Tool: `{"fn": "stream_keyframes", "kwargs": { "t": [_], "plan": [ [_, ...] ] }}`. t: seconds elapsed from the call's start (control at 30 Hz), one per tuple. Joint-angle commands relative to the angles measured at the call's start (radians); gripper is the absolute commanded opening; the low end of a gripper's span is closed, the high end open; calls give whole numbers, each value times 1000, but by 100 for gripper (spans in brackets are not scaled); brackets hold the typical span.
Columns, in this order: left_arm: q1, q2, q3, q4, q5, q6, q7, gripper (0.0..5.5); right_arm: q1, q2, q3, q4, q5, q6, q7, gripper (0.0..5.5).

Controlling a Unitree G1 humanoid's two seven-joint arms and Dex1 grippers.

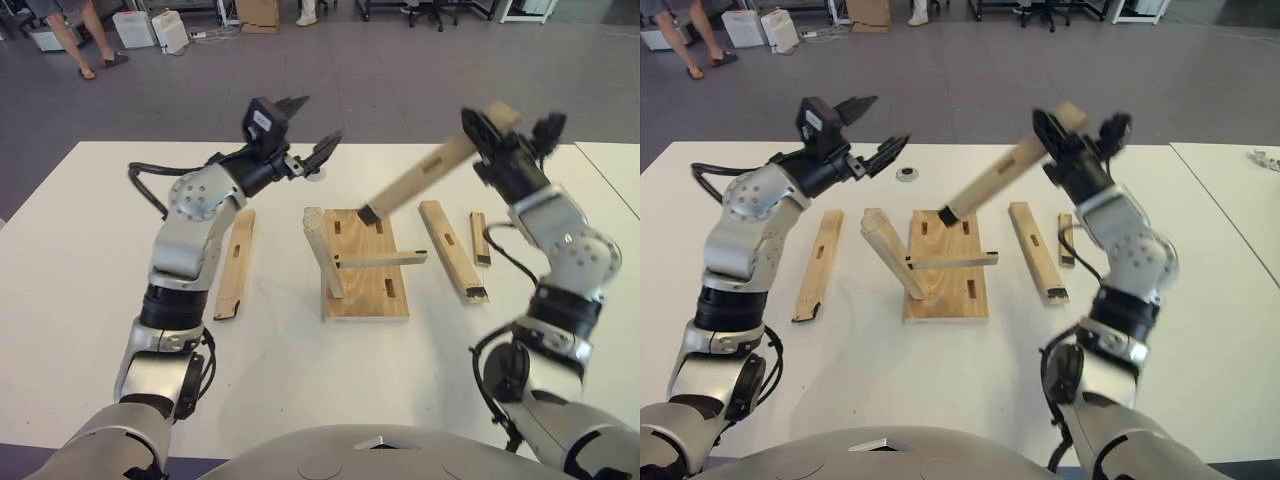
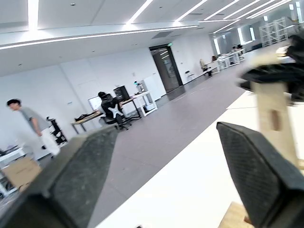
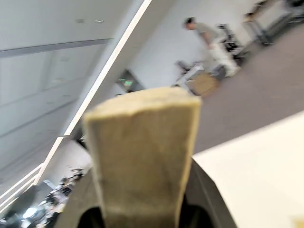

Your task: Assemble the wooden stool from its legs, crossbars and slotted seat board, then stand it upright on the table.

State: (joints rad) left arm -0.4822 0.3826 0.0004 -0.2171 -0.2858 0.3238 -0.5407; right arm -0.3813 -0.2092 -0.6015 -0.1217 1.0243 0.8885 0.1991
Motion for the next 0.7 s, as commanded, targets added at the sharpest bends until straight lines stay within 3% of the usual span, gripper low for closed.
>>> {"fn": "stream_keyframes", "kwargs": {
  "t": [0.03,0.1,0.2,0.5,0.7],
  "plan": [
    [115,45,49,-100,-9,87,32,468,233,93,-32,-226,148,44,-165,101],
    [135,62,41,-120,40,111,68,505,297,119,-26,-272,191,31,-224,101],
    [126,50,37,-147,44,145,101,507,321,119,-5,-284,184,-9,-276,101],
    [116,40,39,-215,30,192,145,507,435,-47,8,-325,180,-32,-312,101],
    [103,-27,43,-295,-33,251,194,507,446,-117,102,-395,53,-108,-303,101]
  ]
}}
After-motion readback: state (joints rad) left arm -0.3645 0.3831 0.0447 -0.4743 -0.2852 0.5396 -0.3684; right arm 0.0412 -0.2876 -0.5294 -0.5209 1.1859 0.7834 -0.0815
